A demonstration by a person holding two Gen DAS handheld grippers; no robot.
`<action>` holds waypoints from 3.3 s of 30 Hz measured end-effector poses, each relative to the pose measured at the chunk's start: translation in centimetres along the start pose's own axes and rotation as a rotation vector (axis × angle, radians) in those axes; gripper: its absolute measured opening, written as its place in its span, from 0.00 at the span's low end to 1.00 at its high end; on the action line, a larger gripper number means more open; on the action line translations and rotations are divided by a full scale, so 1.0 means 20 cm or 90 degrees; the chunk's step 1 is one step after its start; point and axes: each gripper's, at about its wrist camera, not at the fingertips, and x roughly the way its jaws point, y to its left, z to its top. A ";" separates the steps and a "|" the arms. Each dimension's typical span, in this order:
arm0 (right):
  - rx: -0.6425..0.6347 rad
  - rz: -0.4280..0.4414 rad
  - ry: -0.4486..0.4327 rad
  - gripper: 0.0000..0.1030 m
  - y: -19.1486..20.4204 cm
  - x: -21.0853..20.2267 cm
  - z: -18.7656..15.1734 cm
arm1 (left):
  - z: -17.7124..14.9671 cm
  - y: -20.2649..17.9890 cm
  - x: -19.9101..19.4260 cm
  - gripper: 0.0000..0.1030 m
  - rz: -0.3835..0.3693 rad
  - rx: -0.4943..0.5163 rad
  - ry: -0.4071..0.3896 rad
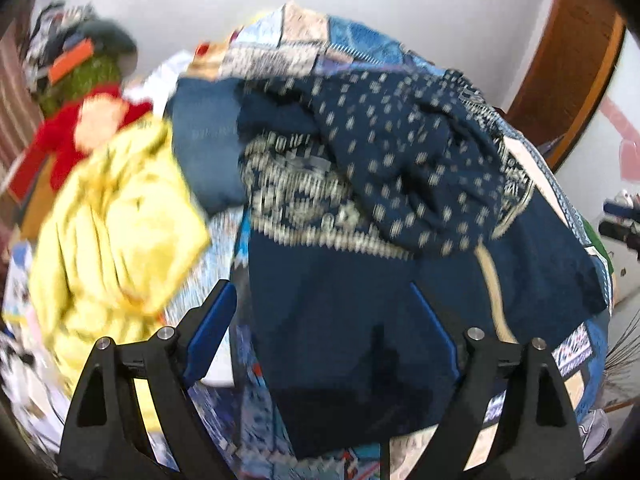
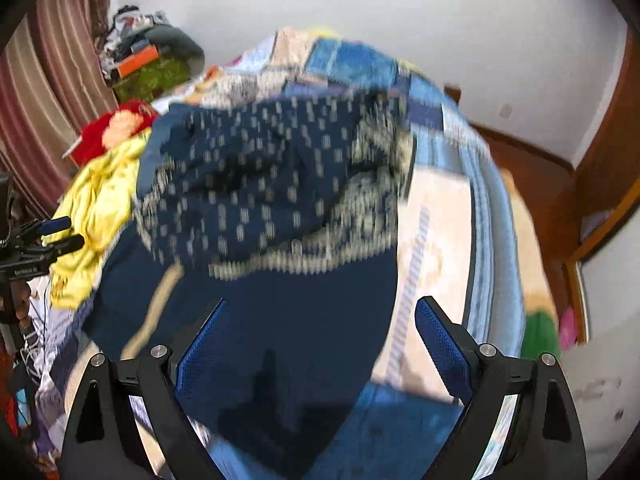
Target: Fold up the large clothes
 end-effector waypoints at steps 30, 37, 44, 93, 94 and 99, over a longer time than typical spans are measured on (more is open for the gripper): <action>0.035 0.101 -0.064 0.10 0.02 0.06 -0.06 | -0.18 0.12 0.04 0.11 -0.156 -0.158 0.020; 0.013 0.092 -0.131 0.09 0.01 0.00 0.31 | 0.29 0.04 -0.17 0.11 -0.181 -0.103 -0.094; 0.026 0.047 -0.180 0.07 -0.11 0.11 0.78 | 0.73 0.01 -0.04 0.10 -0.153 -0.077 -0.135; -0.133 -0.309 0.006 1.00 -0.20 0.69 0.20 | 0.30 0.13 0.47 0.76 -0.004 -0.067 0.066; -0.121 -0.290 0.011 0.99 -0.24 0.68 0.19 | 0.30 0.14 0.46 0.76 -0.005 -0.070 0.065; 0.006 -0.139 0.012 0.97 -0.47 0.52 0.19 | 0.31 0.15 0.46 0.76 0.006 -0.067 0.060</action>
